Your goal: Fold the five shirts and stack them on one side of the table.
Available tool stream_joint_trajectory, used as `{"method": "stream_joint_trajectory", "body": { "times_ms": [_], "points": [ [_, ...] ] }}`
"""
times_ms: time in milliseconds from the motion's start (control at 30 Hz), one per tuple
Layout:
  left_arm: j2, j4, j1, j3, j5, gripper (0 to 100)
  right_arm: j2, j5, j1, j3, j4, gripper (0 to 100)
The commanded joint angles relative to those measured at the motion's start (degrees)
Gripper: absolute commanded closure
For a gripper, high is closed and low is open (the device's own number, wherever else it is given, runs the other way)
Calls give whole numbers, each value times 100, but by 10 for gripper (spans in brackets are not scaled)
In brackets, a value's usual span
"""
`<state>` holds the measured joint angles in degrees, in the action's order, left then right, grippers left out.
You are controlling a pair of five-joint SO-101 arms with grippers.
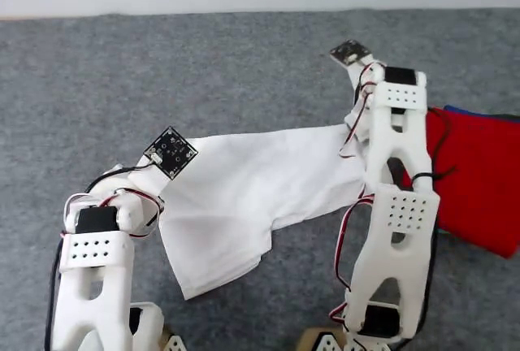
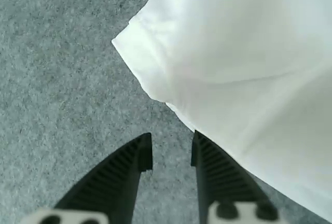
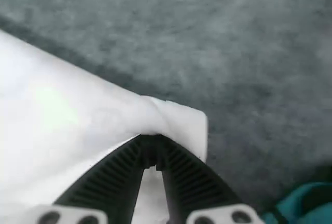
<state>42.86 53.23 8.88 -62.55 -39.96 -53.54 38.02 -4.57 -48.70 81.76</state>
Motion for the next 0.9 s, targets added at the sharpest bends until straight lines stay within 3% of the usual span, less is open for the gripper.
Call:
{"method": "stream_joint_trajectory", "body": {
  "times_ms": [0,267,500,867],
  "points": [
    [105,-79,62,48,-18,863,66,-26,-22,-914,655,986],
    [105,-79,26,57,-18,863,31,-62,22,-1925,1771,913],
    [105,-79,26,84,-18,863,92,-308,180,-1301,2088,969],
    [105,-88,26,84,-18,863,330,-800,154,-325,2105,973]
  ]
}}
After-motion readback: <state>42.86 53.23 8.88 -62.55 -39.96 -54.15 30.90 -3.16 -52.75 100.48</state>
